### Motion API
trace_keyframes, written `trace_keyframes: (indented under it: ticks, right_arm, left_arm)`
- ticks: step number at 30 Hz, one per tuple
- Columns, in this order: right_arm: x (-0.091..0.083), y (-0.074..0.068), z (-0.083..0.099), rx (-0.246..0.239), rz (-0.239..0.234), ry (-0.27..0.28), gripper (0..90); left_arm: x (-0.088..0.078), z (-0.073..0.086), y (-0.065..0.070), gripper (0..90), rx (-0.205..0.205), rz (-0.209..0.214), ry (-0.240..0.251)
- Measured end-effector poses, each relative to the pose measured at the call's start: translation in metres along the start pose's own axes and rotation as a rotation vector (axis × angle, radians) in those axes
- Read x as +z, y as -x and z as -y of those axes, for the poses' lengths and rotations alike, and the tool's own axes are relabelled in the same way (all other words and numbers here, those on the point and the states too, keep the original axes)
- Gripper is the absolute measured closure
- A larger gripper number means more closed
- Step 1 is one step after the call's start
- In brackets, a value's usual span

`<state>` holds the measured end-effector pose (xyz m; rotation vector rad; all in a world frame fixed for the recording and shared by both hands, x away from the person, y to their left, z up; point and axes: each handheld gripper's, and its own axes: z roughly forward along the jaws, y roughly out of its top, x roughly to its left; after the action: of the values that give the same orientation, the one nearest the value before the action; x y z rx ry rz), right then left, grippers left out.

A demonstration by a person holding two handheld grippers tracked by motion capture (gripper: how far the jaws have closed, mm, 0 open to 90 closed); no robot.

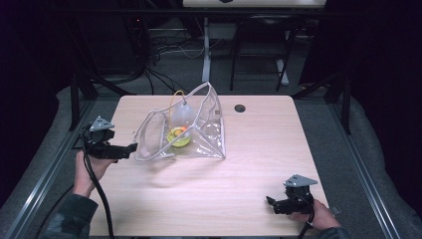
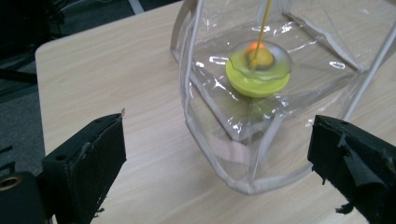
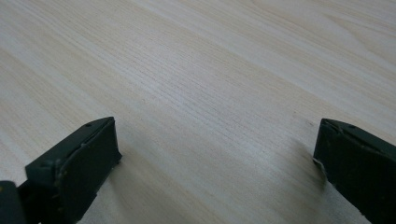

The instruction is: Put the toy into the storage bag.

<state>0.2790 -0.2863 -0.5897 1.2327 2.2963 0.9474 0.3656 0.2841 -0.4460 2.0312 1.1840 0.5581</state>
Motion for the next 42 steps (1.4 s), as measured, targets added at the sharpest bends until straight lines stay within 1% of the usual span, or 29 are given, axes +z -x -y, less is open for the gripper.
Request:
trace_keyframes:
  ticks: [3,4,10,15,16,18,20,24,27,28,31,33,35,36,37,38,42]
  right_arm:
    - [0.0,0.0,0.0,0.001,-0.002,0.002,0.0]
    - [0.0,0.0,0.0,-0.001,0.0,-0.001,0.0]
    - [0.0,0.0,0.0,-0.001,0.0,0.0,0.0]
    - [0.0,0.0,0.0,0.0,0.0,0.0,0.0]
    - [0.0,0.0,0.0,0.0,0.0,-0.001,0.0]
    - [0.0,0.0,0.0,-0.001,0.0,0.0,0.0]
    - [0.0,0.0,0.0,0.001,0.0,0.002,0.0]
    - [0.0,0.0,0.0,0.002,0.0,0.001,0.0]
    - [0.0,0.0,0.0,-0.001,0.0,0.0,0.0]
    - [0.0,0.0,0.0,0.0,0.0,0.0,0.0]
    - [0.0,0.0,0.0,0.0,0.0,0.0,0.0]
    - [0.0,0.0,0.0,0.0,0.0,0.0,0.0]
    - [0.0,0.0,0.0,0.0,0.0,0.0,0.0]
    - [0.0,0.0,0.0,0.0,0.0,0.0,0.0]
    - [0.0,0.0,0.0,0.0,0.0,0.0,0.0]
    - [0.0,0.0,0.0,0.0,0.0,0.0,0.0]
    - [0.0,0.0,0.0,0.001,0.0,-0.001,0.0]
  left_arm:
    - [0.002,0.007,-0.001,3.1,0.001,0.003,-0.022]
    - [0.002,0.011,-0.001,2.7,-0.007,0.004,-0.027]
    - [0.007,0.028,0.0,1.5,-0.025,0.003,-0.059]
    - [0.011,0.044,0.0,0.5,-0.035,0.011,-0.092]
    - [0.012,0.047,0.001,0.3,-0.042,0.008,-0.096]
    - [0.015,0.053,0.001,0.0,-0.05,0.012,-0.119]
    - [0.018,0.059,0.002,0.0,-0.047,0.009,-0.143]
    - [0.023,0.069,0.001,0.0,-0.051,0.005,-0.163]
    - [0.027,0.076,0.001,0.0,-0.066,0.008,-0.185]
    - [0.029,0.079,0.001,0.0,-0.059,0.011,-0.198]
    - [0.033,0.084,0.003,0.0,-0.067,0.017,-0.219]
    - [0.035,0.086,0.003,0.0,-0.066,0.026,-0.238]
    - [0.037,0.088,0.003,0.0,-0.057,0.025,-0.253]
    - [0.039,0.089,0.003,0.0,-0.061,0.023,-0.267]
    - [0.04,0.09,0.003,0.0,-0.056,0.022,-0.278]
    - [0.041,0.091,0.004,0.0,-0.056,0.027,-0.288]
    - [0.044,0.092,0.005,0.0,-0.055,0.044,-0.302]
